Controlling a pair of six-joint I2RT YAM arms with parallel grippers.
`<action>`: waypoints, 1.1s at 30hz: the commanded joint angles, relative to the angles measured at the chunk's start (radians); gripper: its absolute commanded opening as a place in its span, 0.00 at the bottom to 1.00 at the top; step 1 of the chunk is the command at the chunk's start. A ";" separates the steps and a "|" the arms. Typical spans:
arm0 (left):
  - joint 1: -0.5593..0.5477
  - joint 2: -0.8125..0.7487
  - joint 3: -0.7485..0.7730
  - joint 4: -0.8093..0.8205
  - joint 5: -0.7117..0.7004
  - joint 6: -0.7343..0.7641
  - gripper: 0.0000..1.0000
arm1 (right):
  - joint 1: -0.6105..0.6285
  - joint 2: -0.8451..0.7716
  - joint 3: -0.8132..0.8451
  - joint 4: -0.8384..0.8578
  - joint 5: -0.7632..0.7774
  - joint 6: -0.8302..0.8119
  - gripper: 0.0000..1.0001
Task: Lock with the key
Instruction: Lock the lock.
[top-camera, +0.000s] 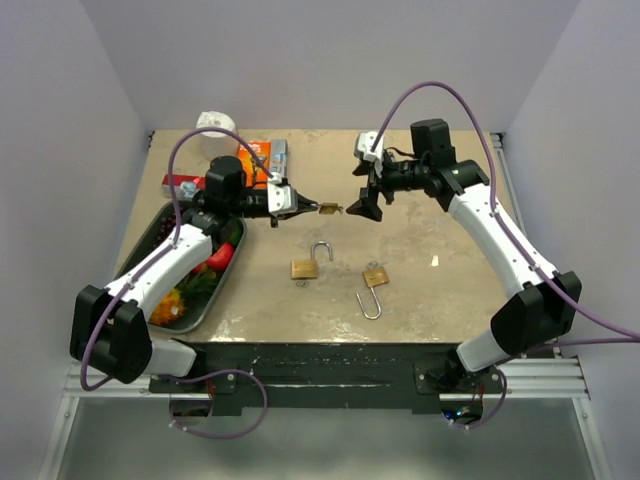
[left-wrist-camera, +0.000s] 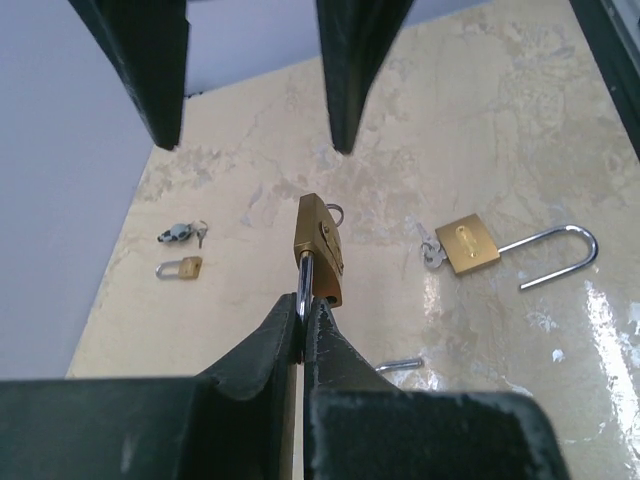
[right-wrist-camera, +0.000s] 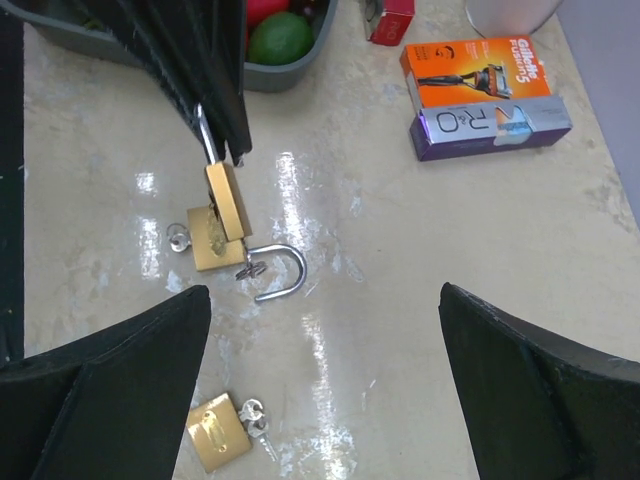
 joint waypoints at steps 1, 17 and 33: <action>0.035 0.001 0.122 -0.023 0.117 -0.118 0.00 | 0.007 0.008 -0.018 0.018 -0.079 -0.063 0.99; 0.040 -0.001 0.153 -0.049 0.154 -0.225 0.00 | 0.091 -0.026 -0.050 0.140 -0.177 0.007 0.82; 0.040 -0.039 0.087 -0.009 0.123 -0.242 0.00 | 0.128 0.016 -0.026 0.105 -0.119 -0.016 0.39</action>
